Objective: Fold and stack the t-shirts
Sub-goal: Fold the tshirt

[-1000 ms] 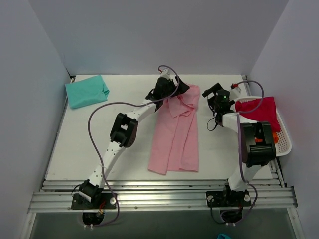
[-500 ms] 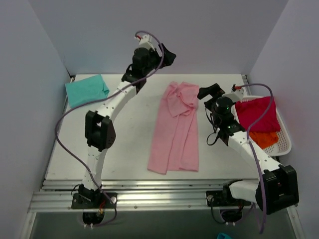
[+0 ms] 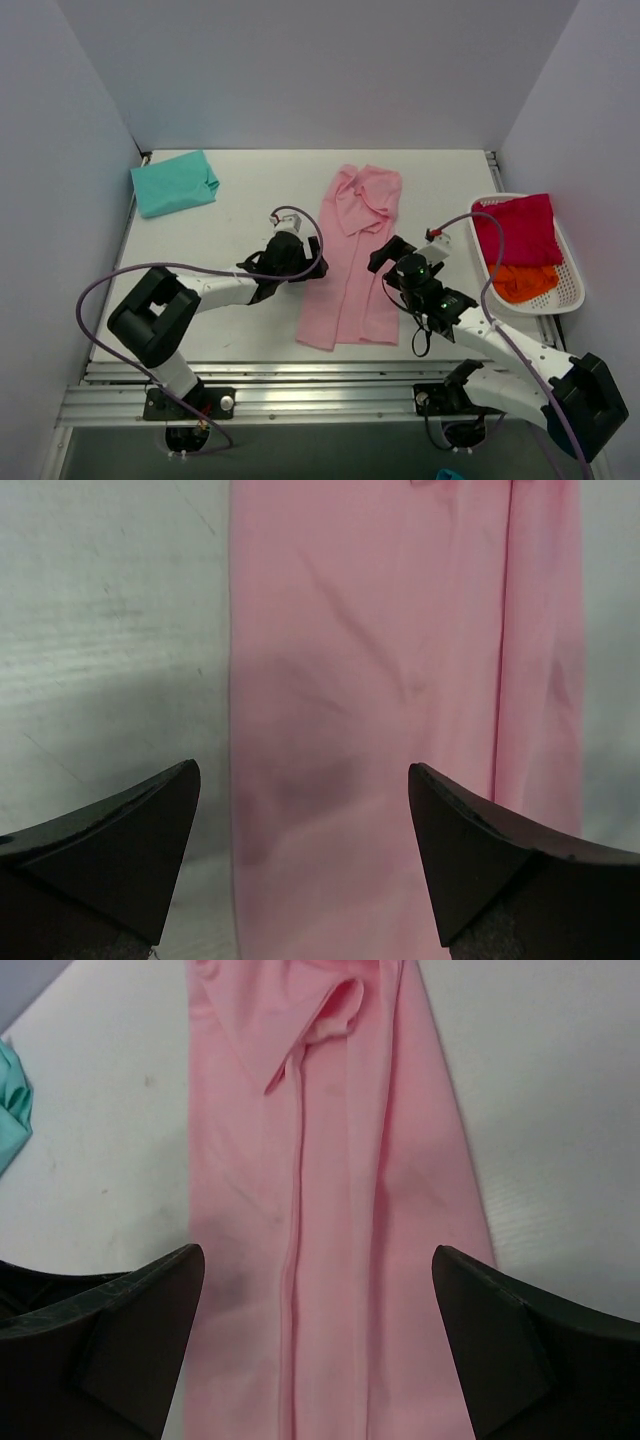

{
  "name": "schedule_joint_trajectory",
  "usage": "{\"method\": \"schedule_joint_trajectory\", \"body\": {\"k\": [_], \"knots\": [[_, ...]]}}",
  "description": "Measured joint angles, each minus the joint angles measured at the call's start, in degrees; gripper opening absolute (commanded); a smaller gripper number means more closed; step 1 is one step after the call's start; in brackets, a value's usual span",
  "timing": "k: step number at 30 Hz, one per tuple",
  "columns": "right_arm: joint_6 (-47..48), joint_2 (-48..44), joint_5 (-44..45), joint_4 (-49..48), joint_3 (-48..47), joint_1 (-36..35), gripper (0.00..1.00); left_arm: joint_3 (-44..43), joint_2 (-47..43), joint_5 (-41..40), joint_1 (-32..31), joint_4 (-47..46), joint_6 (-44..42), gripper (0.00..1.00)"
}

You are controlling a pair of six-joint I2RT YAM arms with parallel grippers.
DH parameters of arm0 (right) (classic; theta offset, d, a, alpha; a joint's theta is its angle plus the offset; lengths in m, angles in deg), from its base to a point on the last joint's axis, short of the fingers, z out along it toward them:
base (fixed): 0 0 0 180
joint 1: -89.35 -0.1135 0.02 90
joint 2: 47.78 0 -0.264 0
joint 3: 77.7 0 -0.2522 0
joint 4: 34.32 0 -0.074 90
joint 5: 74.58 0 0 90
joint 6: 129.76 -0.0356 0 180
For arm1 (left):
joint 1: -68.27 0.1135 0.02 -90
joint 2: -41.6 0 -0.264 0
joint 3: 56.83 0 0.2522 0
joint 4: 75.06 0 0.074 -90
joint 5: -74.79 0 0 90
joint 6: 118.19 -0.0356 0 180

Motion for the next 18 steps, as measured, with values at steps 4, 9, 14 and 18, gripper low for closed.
{"method": "schedule_joint_trajectory", "body": {"k": [4, 9, 14, 18], "knots": [[-2.8, 1.1, 1.6, 1.5, 1.9, -5.3, 0.91, 2.2, -0.4, -1.9, -4.5, -0.1, 0.7, 0.94], [-5.7, 4.8, 3.3, 1.8, 2.5, -9.3, 0.88, 2.2, -3.3, -2.6, -6.3, -1.4, 1.1, 0.94], [-7.6, 12.2, 4.3, 0.6, 2.5, -12.1, 0.73, -0.3, -5.0, -3.1, -7.5, 0.3, 0.8, 0.94], [-8.6, 15.5, 4.6, -0.3, 2.5, -12.9, 0.42, -2.8, -5.6, -3.3, -8.8, 1.4, 0.4, 0.94]]}}
